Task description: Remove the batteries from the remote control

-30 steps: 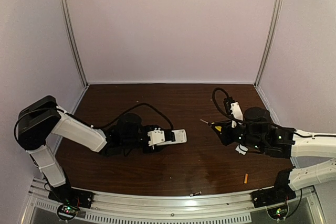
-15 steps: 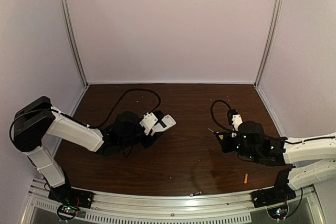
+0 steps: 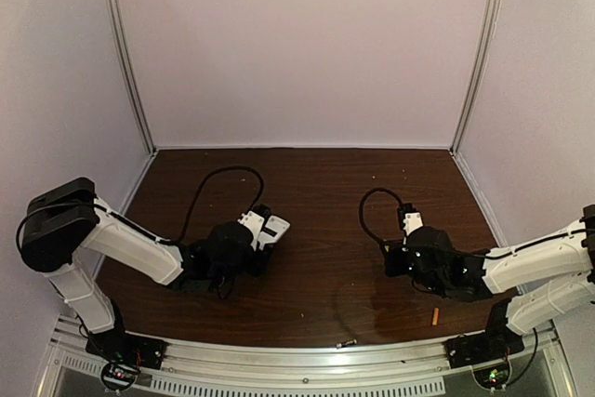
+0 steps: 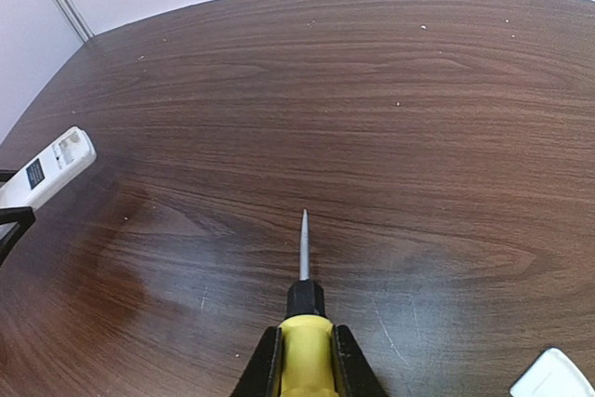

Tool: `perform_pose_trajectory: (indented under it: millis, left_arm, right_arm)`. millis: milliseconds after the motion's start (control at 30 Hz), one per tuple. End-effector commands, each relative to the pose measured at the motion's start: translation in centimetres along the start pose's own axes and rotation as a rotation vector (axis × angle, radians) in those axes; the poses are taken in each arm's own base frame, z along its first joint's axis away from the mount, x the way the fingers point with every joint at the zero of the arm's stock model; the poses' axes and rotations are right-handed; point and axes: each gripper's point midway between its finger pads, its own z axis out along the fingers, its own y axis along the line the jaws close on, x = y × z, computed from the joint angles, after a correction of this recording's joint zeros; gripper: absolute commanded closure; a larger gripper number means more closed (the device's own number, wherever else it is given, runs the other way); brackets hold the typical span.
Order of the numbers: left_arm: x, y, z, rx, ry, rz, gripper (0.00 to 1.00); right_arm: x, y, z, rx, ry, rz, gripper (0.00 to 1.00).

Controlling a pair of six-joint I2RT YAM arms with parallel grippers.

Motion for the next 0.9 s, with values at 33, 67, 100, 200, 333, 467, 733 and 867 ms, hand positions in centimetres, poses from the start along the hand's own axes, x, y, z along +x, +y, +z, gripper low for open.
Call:
perform_pose_trajectory:
  millis: [33, 67, 100, 200, 333, 467, 733, 867]
  left_arm:
    - [0.8, 2.0, -0.3, -0.123, -0.004, -0.143, 1.00]
    - [1.0, 2.0, -0.4, -0.128, -0.002, -0.147, 1.00]
    - [1.2, 2.1, -0.4, -0.133, 0.000, -0.152, 1.00]
    - [1.7, 2.3, -0.6, -0.141, 0.005, -0.170, 1.00]
    - [2.4, 2.7, -0.8, -0.157, 0.010, -0.181, 1.00]
    - [3.0, 3.0, -1.0, -0.170, 0.015, -0.203, 1.00]
    - [4.7, 3.3, -1.2, -0.190, 0.029, -0.245, 0.89]
    - [5.4, 3.5, -1.4, -0.201, 0.037, -0.262, 0.70]
  right_arm:
    - [0.0, -0.6, 0.1, 0.040, -0.044, 0.011, 1.00]
    - [0.0, -0.6, 0.1, 0.038, -0.046, 0.012, 1.00]
    - [0.0, -0.5, 0.1, 0.037, -0.047, 0.010, 1.00]
    - [0.0, -0.4, 0.2, 0.042, -0.050, 0.008, 1.00]
    - [0.3, -0.5, 0.5, 0.050, -0.054, 0.008, 1.00]
    - [0.5, -0.5, 0.8, 0.059, -0.053, 0.005, 1.00]
    - [1.2, -0.4, 1.6, 0.068, -0.039, -0.004, 1.00]
    - [1.4, 0.0, 2.0, 0.062, -0.035, -0.007, 1.00]
